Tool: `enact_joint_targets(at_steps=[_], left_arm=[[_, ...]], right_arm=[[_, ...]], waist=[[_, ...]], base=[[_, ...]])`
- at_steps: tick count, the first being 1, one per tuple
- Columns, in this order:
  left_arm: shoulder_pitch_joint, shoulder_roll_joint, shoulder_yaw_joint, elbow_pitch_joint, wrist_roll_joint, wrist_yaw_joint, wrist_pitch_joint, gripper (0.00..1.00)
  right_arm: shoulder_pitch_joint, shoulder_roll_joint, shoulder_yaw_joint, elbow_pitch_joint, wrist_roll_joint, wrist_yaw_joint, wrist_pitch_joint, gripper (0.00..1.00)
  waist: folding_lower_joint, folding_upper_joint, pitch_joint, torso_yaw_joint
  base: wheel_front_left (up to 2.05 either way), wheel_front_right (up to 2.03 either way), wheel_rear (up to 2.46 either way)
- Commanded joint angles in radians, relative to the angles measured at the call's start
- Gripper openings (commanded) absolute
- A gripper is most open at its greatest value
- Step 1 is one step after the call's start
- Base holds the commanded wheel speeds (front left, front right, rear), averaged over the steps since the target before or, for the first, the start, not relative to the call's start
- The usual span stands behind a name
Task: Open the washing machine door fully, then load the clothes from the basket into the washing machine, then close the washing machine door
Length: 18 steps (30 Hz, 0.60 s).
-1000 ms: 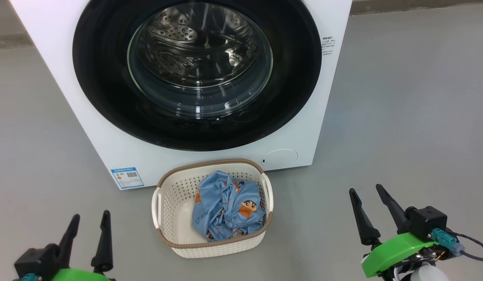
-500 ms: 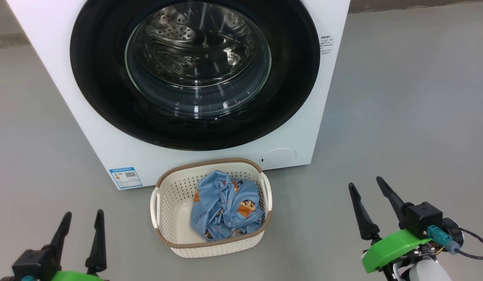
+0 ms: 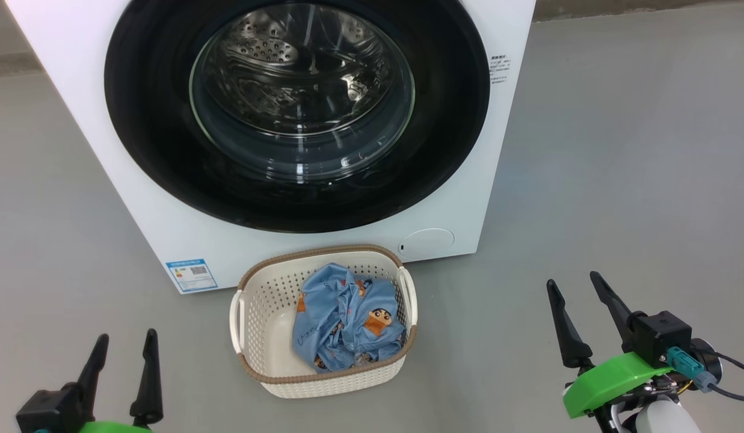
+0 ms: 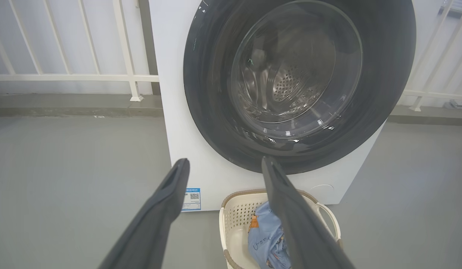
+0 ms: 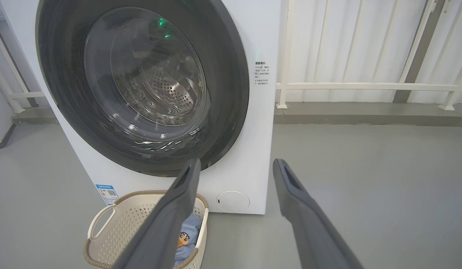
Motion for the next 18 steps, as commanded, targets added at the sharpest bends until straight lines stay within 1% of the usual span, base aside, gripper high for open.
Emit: enact_joint_targets(at_steps=[1, 18], left_arm=[[-0.032, 0.019, 0.037, -0.017, 0.007, -0.003, -0.006, 1.00], [-0.034, 0.030, 0.043, -0.002, 0.021, -0.003, -0.006, 1.00]], right_arm=[[-0.025, 0.004, 0.022, -0.028, -0.013, -0.001, -0.012, 1.00], [-0.016, 0.007, 0.016, -0.031, -0.011, -0.001, -0.012, 1.00]], waist=[[0.0000, 0.0000, 0.000, 0.000], [0.0000, 0.0000, -0.003, 0.003]], base=[[0.00, 0.00, 0.00], [0.00, 0.00, 0.00]])
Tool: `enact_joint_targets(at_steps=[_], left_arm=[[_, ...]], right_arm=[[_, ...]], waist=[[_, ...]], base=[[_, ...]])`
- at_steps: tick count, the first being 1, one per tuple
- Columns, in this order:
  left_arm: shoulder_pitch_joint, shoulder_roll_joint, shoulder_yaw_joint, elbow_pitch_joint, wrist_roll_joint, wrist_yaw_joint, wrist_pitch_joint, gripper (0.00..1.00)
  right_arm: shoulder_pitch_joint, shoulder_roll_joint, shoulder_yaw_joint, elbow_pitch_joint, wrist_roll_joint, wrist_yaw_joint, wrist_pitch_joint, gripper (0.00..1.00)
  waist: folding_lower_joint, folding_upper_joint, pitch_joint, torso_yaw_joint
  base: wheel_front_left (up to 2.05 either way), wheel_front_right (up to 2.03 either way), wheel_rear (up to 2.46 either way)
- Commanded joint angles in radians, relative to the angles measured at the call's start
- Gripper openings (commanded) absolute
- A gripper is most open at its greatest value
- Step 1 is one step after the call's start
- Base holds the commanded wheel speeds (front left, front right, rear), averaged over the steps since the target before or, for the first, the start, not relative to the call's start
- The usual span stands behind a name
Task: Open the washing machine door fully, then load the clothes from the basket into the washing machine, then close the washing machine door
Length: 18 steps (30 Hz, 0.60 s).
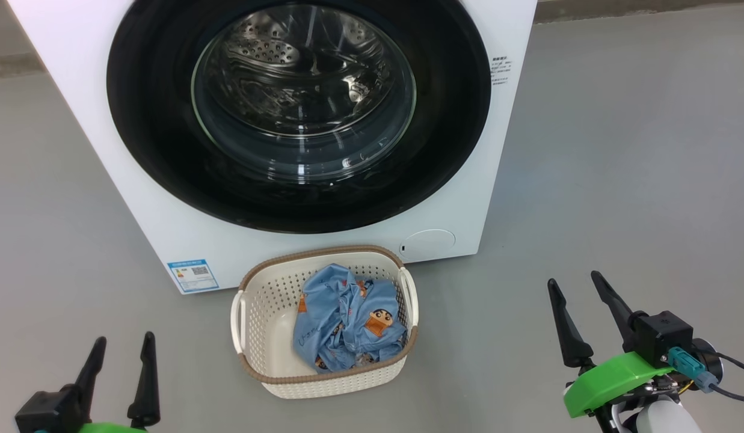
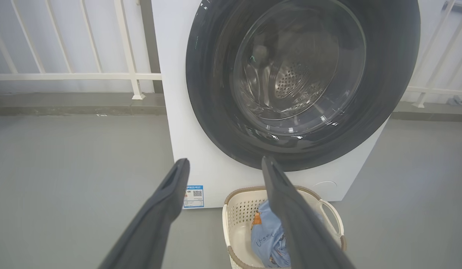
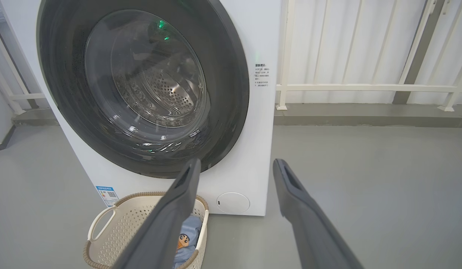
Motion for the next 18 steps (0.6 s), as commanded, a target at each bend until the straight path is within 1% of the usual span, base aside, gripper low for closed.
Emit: enact_joint_targets(at_steps=[1, 5, 9, 13, 18], left_arm=[[-0.035, 0.029, 0.038, -0.019, 0.016, -0.003, -0.006, 1.00], [-0.038, 0.030, 0.038, -0.020, 0.028, -0.003, -0.006, 1.00], [-0.039, 0.030, 0.040, -0.025, 0.026, -0.003, -0.006, 1.00], [-0.041, 0.031, 0.040, -0.025, 0.027, -0.003, -0.006, 1.00], [-0.043, 0.031, 0.037, -0.022, 0.024, -0.003, -0.006, 1.00]], right_arm=[[-0.017, 0.004, 0.018, -0.027, -0.009, -0.001, -0.012, 1.00], [-0.015, 0.004, 0.012, -0.029, -0.009, -0.001, -0.012, 1.00], [-0.012, 0.004, 0.005, -0.032, -0.010, -0.001, -0.012, 1.00], [-0.008, 0.004, 0.002, -0.029, -0.008, -0.001, -0.012, 1.00], [-0.004, 0.004, 0.001, -0.029, -0.006, -0.001, -0.012, 1.00]], waist=[[0.0000, 0.0000, 0.000, 0.001], [0.0000, 0.0000, 0.002, 0.001], [0.0000, 0.0000, 0.004, 0.003], [0.0000, 0.0000, 0.004, 0.006], [0.0000, 0.0000, 0.003, 0.010]], base=[[0.07, 0.07, -0.15], [0.27, 0.27, -0.54], [0.59, 0.59, -1.17], [0.90, 0.90, -1.81], [1.19, 1.19, -2.39]])
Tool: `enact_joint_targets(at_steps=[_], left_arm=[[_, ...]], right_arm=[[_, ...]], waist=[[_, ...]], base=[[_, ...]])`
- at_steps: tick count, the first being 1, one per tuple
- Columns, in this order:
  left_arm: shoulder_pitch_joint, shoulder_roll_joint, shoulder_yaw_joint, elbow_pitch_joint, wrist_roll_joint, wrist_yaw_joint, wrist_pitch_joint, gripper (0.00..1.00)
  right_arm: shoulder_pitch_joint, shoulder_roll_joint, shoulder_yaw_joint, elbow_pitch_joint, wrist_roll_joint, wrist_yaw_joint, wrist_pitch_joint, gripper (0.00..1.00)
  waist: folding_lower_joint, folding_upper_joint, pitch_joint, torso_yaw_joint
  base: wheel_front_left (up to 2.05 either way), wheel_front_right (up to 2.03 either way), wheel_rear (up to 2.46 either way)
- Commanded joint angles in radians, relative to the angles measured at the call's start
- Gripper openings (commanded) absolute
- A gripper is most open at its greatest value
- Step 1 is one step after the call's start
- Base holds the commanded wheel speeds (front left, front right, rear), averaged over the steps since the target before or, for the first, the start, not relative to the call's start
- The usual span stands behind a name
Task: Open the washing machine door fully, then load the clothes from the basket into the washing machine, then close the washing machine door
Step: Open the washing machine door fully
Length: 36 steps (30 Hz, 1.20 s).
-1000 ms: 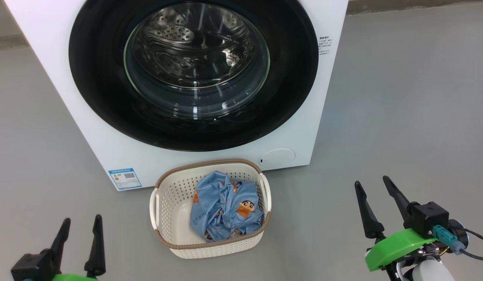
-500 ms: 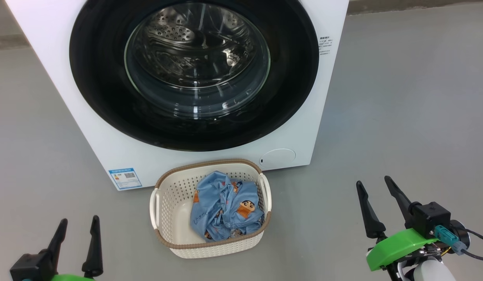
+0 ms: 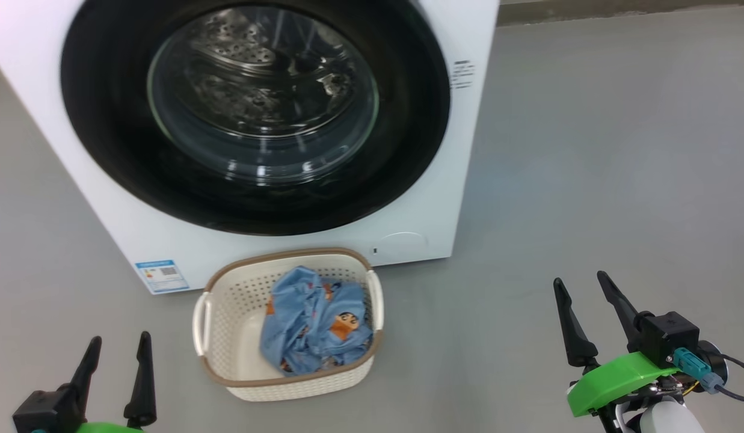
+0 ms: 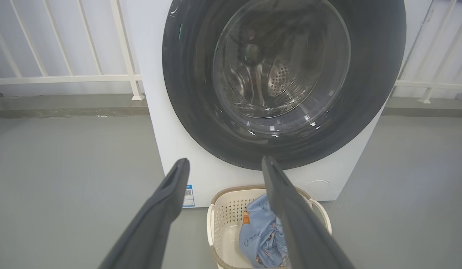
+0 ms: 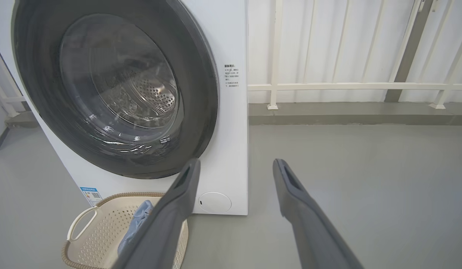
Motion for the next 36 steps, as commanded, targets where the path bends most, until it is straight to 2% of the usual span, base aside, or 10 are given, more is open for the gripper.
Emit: enact_joint_targets(at_steps=[1, 16, 36], left_arm=[[-0.042, 0.022, 0.032, -0.021, 0.004, -0.003, -0.006, 1.00], [-0.037, 0.016, 0.039, -0.062, -0.002, -0.003, -0.006, 1.00], [-0.015, 0.010, 0.024, -0.112, 0.008, -0.003, -0.006, 1.00]], right_arm=[[-0.007, -0.002, 0.023, -0.023, -0.005, -0.001, -0.012, 1.00], [-0.006, -0.001, 0.021, -0.035, 0.005, -0.001, -0.012, 1.00], [-0.011, -0.001, 0.034, -0.046, 0.019, -0.001, -0.012, 1.00]], waist=[[0.0000, 0.0000, 0.000, 0.001], [0.0000, 0.0000, 0.008, 0.008], [0.0000, 0.0000, 0.013, 0.010]], base=[[1.23, 1.23, -2.46], [1.01, 1.01, -2.02], [0.07, 0.07, -0.13]])
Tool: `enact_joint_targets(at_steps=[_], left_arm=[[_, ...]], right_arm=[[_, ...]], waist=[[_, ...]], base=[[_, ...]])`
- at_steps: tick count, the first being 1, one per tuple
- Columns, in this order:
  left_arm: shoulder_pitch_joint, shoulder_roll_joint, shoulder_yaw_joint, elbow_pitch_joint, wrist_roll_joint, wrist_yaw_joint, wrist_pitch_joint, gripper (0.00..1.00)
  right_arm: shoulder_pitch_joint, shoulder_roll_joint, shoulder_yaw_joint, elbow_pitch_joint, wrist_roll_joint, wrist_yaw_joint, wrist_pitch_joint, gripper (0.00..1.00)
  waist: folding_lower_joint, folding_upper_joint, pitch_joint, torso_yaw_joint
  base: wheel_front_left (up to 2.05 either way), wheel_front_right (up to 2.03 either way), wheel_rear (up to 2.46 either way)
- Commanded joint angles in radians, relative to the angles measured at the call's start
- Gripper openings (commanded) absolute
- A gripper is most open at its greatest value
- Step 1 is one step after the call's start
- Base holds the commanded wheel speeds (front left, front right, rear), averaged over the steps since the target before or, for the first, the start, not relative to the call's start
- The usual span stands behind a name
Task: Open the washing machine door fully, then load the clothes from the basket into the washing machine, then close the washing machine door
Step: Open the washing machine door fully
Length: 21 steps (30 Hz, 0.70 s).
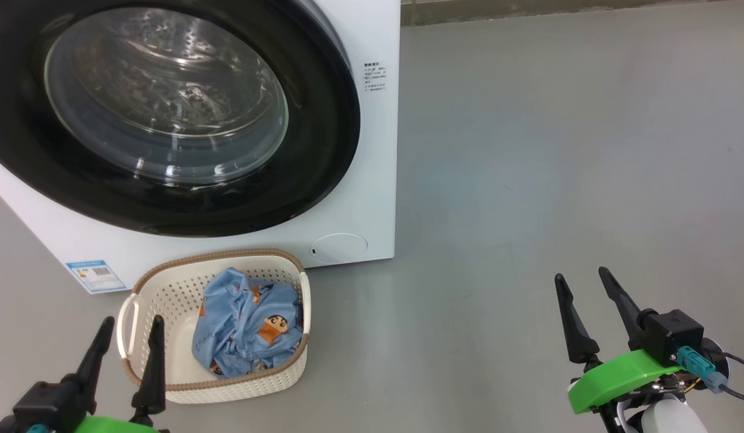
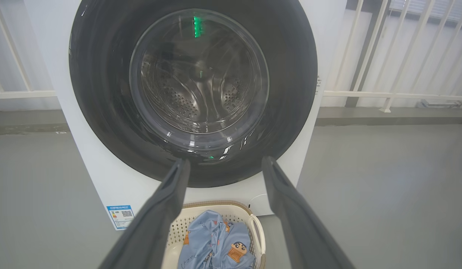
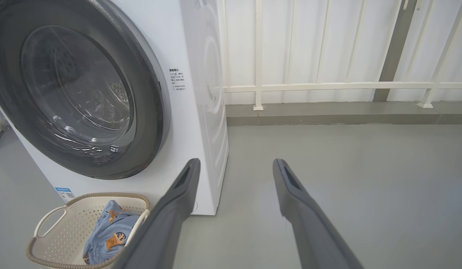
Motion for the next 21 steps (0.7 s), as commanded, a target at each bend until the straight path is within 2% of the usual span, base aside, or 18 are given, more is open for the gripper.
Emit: enact_joint_targets(at_steps=[1, 9, 13, 21], left_arm=[[-0.015, 0.019, 0.028, -0.033, 0.010, -0.003, -0.006, 1.00], [-0.006, 0.011, 0.025, -0.047, 0.013, -0.003, -0.006, 1.00], [0.000, 0.004, 0.017, -0.057, 0.016, -0.003, -0.006, 1.00], [0.005, -0.007, -0.003, -0.072, 0.016, -0.003, -0.006, 1.00]], right_arm=[[-0.012, 0.000, 0.032, -0.027, 0.002, -0.001, -0.012, 1.00], [-0.034, 0.000, 0.029, -0.019, 0.047, -0.001, -0.012, 1.00], [-0.071, 0.000, 0.020, -0.014, 0.158, -0.001, -0.012, 1.00], [-0.165, 0.000, 0.019, 0.000, 0.255, -0.001, -0.012, 1.00]], waist=[[0.0000, -0.0001, -0.001, 0.001], [0.0000, -0.0001, 0.003, 0.004], [0.0000, -0.0001, 0.010, 0.008], [0.0000, -0.0001, 0.040, 0.023]], base=[[0.00, 0.00, 0.00], [0.00, 0.00, 0.00], [0.00, 0.00, 0.00], [0.00, 0.00, 0.00]])
